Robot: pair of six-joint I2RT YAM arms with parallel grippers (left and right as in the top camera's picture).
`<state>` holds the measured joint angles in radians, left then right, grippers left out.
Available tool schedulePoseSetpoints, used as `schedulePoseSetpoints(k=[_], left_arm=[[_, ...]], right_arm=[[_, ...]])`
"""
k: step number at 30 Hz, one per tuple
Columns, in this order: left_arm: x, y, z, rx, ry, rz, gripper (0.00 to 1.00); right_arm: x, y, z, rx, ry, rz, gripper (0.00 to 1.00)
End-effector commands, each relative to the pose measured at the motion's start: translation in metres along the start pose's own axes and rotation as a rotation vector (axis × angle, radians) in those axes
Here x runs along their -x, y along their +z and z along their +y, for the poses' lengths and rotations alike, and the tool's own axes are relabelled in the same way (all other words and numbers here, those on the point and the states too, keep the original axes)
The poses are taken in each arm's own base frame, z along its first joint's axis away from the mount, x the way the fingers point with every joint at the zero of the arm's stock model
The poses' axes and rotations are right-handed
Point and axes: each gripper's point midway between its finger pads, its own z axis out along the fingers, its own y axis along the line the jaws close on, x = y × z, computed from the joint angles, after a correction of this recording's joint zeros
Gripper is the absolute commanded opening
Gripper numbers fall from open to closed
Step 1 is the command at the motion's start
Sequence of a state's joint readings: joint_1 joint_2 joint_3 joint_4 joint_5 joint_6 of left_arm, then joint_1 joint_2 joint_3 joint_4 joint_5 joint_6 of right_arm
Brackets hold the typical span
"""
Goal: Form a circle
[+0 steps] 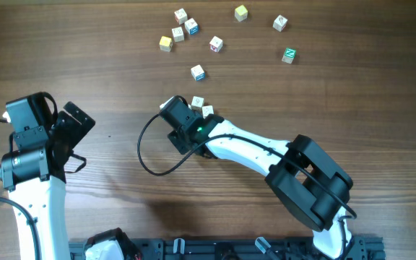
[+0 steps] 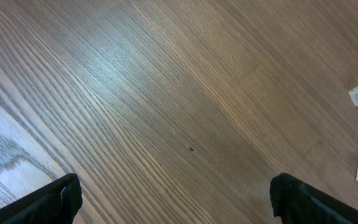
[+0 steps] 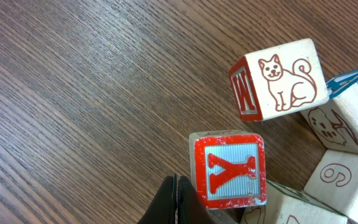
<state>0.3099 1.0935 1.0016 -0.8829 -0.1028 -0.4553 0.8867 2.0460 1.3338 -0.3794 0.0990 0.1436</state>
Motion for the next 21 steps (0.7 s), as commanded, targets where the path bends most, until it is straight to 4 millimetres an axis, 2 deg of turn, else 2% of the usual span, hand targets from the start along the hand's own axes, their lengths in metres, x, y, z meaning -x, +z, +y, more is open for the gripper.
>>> schedulePoseSetpoints(k=[1, 21], left_arm=[[0.0004, 0.0, -0.0002, -0.006, -0.014, 0.002, 1.0], [0.0004, 0.0, -0.0003, -0.006, -0.014, 0.001, 1.0]], right_arm=[[-0.0046, 0.0063, -0.0068, -0.03, -0.011, 0.014, 0.05], [-0.0039, 0.0061, -0.0091, -0.044, -0.011, 0.011, 0.05]])
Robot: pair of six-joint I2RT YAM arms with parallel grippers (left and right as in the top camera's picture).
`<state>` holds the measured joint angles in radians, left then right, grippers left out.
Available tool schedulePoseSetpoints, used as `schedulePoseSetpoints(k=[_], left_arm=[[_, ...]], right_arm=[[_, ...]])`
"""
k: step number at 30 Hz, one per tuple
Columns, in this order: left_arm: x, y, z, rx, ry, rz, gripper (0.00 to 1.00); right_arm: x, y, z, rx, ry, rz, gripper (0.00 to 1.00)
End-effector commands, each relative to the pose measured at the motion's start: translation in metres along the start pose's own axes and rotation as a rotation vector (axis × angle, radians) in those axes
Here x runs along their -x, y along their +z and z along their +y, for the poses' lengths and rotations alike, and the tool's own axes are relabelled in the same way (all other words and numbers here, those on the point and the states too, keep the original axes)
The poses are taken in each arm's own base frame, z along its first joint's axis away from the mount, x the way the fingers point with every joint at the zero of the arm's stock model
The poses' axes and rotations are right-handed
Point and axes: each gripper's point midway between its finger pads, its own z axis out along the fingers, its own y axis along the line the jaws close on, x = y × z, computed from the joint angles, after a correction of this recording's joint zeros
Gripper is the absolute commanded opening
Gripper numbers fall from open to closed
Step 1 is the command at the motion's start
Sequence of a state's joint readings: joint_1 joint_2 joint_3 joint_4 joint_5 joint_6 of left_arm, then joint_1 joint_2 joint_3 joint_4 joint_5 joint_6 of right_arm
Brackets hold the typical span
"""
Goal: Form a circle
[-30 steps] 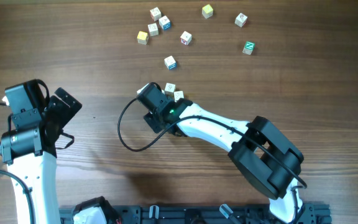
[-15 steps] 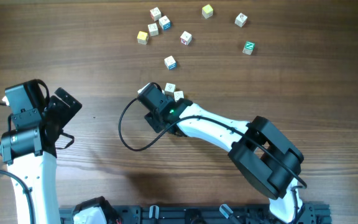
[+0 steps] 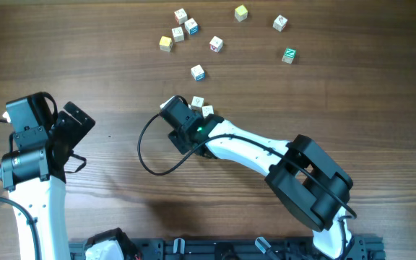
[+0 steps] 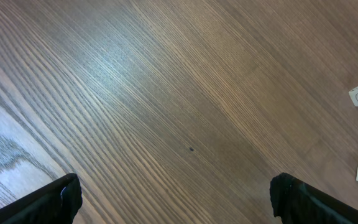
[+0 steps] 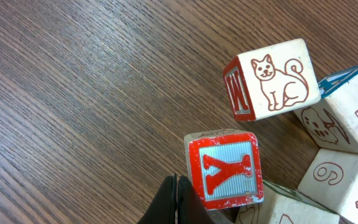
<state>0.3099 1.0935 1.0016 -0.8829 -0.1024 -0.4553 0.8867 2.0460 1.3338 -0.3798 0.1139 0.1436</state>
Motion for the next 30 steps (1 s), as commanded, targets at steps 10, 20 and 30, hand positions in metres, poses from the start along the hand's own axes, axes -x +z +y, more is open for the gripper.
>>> schedulePoseSetpoints(k=[10, 20, 30], left_arm=[[0.0, 0.0, 0.0, -0.006, -0.013, 0.001, 1.0], [0.0, 0.0, 0.0, -0.006, -0.014, 0.001, 1.0], [0.0, 0.0, 0.0, -0.006, -0.014, 0.001, 1.0]], right_arm=[[-0.004, 0.006, -0.008, -0.04, -0.011, 0.01, 0.04], [-0.001, 0.003, -0.001, -0.005, -0.022, 0.005, 0.04], [0.038, -0.06, 0.007, 0.084, 0.113, -0.126, 0.04]])
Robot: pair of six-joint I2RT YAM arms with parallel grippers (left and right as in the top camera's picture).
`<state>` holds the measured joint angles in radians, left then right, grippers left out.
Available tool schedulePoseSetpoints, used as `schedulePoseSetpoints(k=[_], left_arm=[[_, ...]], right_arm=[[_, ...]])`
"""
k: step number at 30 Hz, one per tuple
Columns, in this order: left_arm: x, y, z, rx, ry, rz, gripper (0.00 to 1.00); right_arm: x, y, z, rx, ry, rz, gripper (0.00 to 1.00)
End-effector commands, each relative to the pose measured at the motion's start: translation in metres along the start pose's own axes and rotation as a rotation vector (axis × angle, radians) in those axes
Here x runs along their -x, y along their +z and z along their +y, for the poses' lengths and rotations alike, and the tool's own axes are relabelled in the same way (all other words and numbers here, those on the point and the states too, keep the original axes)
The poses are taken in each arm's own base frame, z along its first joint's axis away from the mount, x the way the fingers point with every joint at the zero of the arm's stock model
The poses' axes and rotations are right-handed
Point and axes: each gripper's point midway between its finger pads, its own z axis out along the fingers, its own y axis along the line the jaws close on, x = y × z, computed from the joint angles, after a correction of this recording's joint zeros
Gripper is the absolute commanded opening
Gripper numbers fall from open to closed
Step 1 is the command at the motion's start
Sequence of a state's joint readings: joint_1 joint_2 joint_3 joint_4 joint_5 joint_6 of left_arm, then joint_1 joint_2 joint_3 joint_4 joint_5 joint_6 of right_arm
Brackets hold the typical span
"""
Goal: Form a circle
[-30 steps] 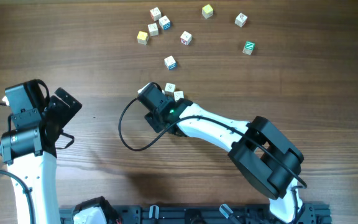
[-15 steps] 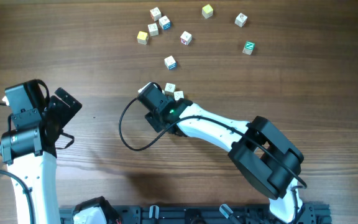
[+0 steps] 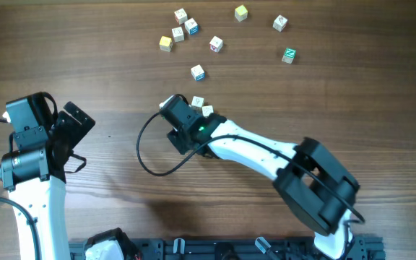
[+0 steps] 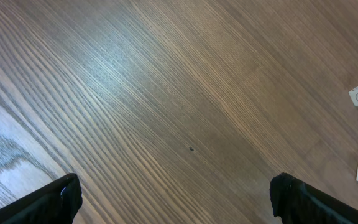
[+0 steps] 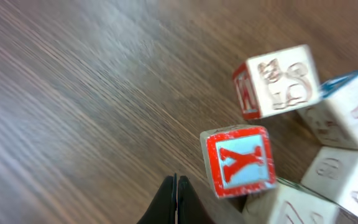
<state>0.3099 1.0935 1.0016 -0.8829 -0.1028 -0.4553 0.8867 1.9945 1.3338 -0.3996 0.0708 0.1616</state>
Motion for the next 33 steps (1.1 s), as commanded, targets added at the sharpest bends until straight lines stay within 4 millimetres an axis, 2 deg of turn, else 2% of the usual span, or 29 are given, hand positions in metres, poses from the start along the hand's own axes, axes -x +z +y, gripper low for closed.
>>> schedulePoseSetpoints(k=[1, 4, 5, 13, 21, 24, 29, 33], left_arm=[[0.0, 0.0, 0.0, -0.006, -0.014, 0.002, 1.0], [0.0, 0.0, 0.0, -0.006, -0.013, 0.002, 1.0], [0.0, 0.0, 0.0, -0.006, -0.013, 0.001, 1.0], [0.0, 0.0, 0.0, -0.006, -0.013, 0.002, 1.0], [0.0, 0.0, 0.0, -0.006, -0.013, 0.001, 1.0], [0.0, 0.0, 0.0, -0.006, -0.014, 0.001, 1.0], [0.0, 0.0, 0.0, -0.006, -0.013, 0.002, 1.0], [0.0, 0.0, 0.0, -0.006, -0.014, 0.002, 1.0]], right_arm=[[0.036, -0.048, 0.002, 0.039, 0.11, -0.125, 0.04], [0.053, -0.069, -0.006, 0.032, 0.183, -0.198, 0.04], [0.058, -0.074, -0.014, 0.006, 0.216, -0.221, 0.05], [0.071, -0.076, -0.057, -0.053, 0.371, -0.28, 0.05], [0.071, -0.076, -0.098, -0.094, 0.497, -0.291, 0.04], [0.069, -0.076, -0.105, -0.102, 0.528, -0.288, 0.05], [0.066, -0.077, -0.106, -0.106, 0.529, -0.277, 0.04], [0.066, -0.093, -0.109, -0.119, 0.529, -0.285, 0.04]])
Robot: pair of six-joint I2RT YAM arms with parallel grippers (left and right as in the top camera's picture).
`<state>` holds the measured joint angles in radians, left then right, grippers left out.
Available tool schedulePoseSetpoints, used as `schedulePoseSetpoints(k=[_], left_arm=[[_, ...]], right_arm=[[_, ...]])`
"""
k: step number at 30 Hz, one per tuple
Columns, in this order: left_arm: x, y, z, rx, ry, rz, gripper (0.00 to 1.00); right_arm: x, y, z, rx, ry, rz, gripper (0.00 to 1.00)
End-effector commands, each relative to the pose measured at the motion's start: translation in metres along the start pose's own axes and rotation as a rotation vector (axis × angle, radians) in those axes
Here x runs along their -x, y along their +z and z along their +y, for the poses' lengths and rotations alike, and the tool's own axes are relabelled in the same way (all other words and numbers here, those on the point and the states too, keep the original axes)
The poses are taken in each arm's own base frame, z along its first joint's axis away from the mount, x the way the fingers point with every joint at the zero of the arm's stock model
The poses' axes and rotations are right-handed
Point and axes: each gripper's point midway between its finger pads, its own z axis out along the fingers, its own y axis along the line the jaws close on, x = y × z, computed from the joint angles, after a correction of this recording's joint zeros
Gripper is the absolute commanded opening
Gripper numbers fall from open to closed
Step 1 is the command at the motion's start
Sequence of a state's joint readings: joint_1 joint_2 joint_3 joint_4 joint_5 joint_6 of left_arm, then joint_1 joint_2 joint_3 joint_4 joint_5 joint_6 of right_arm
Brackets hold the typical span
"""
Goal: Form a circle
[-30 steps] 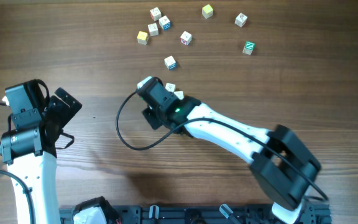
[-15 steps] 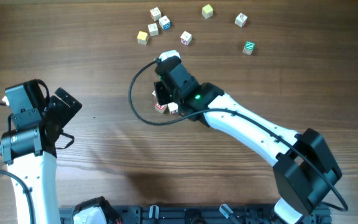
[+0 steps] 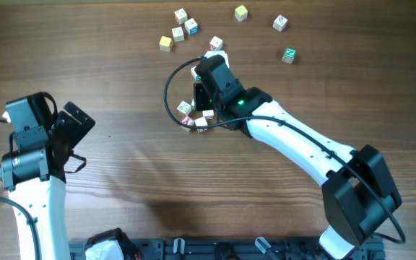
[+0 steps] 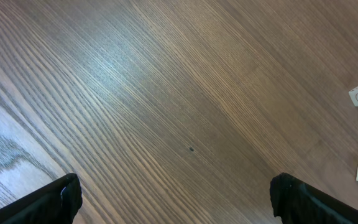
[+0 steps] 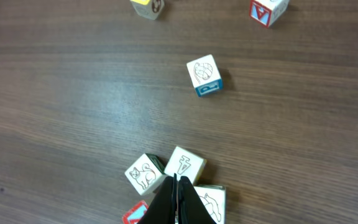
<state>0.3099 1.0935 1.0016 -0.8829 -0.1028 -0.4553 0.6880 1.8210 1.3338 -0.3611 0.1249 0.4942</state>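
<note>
A tight cluster of wooden letter blocks lies mid-table: a cat block (image 5: 145, 173), a block with a line drawing (image 5: 186, 164), an animal block (image 5: 210, 203) and a red-faced block (image 5: 134, 215). In the overhead view the cluster (image 3: 196, 116) sits just in front of my right arm's wrist. My right gripper (image 5: 176, 182) is shut and empty, its tips raised above the cluster. A blue-sided block (image 5: 205, 75) lies apart beyond it. My left gripper (image 4: 176, 202) hangs open over bare wood at the left, holding nothing.
More blocks are scattered along the far side: a group of several (image 3: 178, 29) at the left, a yellow-green one (image 3: 241, 12), a white one (image 3: 280, 23) and a green one (image 3: 289, 55). Two blocks show at the left wrist view's right edge.
My right gripper, which was low and close beside the red Y block and cat block, now stands higher above the cluster. The arm has shifted toward the far side. The left arm is unchanged.
My shut right gripper stayed low against the red Y block in the cluster through the earlier moments, with the blocks shifting slightly in its view. Now it is raised and the cluster shows whole. The left gripper stayed open and still.
</note>
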Motion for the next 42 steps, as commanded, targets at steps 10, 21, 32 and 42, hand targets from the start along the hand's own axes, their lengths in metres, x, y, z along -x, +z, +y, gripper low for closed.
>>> schedulePoseSetpoints(k=[10, 21, 32, 42], left_arm=[[0.0, 0.0, 0.0, -0.006, -0.013, 0.002, 1.0], [0.0, 0.0, 0.0, -0.006, -0.013, 0.002, 1.0], [0.0, 0.0, 0.0, -0.006, -0.014, 0.002, 1.0], [0.0, 0.0, 0.0, -0.006, -0.013, 0.002, 1.0]], right_arm=[[0.057, -0.126, -0.102, -0.266, 0.072, -0.163, 0.11], [0.074, -0.276, -0.161, -0.36, 0.142, -0.406, 0.99], [0.029, -0.321, -0.188, -0.517, 0.044, -0.331, 1.0], [0.021, -0.359, -0.202, -0.579, 0.083, -0.418, 1.0]])
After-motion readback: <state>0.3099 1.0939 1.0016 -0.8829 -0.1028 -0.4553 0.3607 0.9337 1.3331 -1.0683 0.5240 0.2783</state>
